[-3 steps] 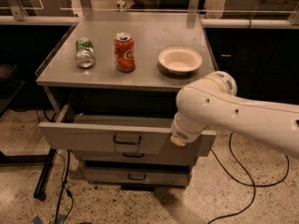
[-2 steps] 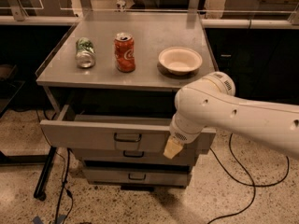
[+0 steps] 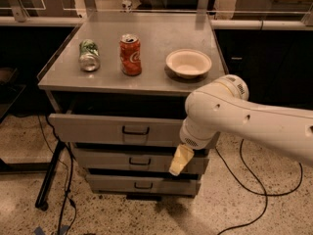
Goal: Close top drawer
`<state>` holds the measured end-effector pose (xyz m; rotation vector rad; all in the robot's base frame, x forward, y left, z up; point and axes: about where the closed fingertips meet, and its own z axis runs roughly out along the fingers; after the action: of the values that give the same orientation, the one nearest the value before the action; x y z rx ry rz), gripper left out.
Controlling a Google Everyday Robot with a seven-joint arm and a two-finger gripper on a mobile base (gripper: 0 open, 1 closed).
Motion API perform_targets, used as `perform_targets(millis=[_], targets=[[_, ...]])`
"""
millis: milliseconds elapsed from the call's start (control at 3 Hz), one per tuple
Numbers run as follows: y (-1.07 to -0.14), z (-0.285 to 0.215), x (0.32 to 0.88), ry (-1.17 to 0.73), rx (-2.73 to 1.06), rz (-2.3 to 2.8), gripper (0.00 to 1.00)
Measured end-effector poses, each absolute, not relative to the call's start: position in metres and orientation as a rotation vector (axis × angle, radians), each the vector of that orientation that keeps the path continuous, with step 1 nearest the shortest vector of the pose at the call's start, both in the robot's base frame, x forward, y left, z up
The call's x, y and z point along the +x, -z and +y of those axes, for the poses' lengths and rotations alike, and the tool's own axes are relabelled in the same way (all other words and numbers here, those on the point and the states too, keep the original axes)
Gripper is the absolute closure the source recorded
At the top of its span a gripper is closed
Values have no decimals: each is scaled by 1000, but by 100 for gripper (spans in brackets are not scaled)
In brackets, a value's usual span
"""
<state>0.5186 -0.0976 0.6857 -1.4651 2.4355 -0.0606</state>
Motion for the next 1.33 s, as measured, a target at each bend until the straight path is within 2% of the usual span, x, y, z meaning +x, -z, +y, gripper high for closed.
perform_targets(millis=[1000, 1333], targets=[[-685, -96, 523, 100, -1478, 2431, 72], [-679, -90, 556, 232, -1459, 2408, 100]])
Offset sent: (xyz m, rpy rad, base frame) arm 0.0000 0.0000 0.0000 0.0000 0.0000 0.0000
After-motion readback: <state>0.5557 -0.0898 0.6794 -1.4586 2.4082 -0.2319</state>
